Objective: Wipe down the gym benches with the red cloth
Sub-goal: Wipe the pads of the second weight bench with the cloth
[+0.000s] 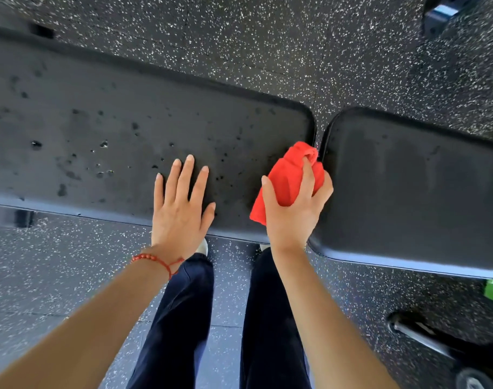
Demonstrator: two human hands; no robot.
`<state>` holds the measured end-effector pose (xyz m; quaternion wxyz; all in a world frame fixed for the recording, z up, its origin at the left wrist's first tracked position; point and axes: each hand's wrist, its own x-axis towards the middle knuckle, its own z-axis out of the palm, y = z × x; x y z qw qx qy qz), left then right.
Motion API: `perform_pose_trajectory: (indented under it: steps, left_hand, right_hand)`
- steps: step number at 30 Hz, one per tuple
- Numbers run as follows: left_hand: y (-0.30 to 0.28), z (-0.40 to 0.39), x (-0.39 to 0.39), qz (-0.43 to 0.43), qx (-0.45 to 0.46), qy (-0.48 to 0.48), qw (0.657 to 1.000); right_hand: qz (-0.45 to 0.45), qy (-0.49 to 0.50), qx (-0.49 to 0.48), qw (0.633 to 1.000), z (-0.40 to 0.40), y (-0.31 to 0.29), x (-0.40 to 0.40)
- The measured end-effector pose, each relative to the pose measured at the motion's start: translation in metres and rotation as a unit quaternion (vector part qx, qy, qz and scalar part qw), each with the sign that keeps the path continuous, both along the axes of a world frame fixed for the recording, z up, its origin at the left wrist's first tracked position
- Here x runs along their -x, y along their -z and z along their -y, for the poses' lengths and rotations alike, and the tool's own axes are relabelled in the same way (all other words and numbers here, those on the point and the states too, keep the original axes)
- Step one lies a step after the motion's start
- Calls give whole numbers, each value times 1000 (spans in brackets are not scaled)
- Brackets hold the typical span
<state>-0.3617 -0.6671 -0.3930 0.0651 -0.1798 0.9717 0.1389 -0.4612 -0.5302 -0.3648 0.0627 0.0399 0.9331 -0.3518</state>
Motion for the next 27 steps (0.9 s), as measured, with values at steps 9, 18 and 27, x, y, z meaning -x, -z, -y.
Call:
perform_pose_trajectory:
  steps: [9,18,27]
  left_hand:
    - [4,1,-1,-11,19,10,1000]
    - [6,0,0,-16,26,5,1000]
    - [5,0,-1,-26,23,-4,999]
  right_hand:
    - [-35,-33,-1,999,14,7,28]
    - [-45,-45,33,997,37,10,101]
    - [2,-126,22,992,9,7,-7]
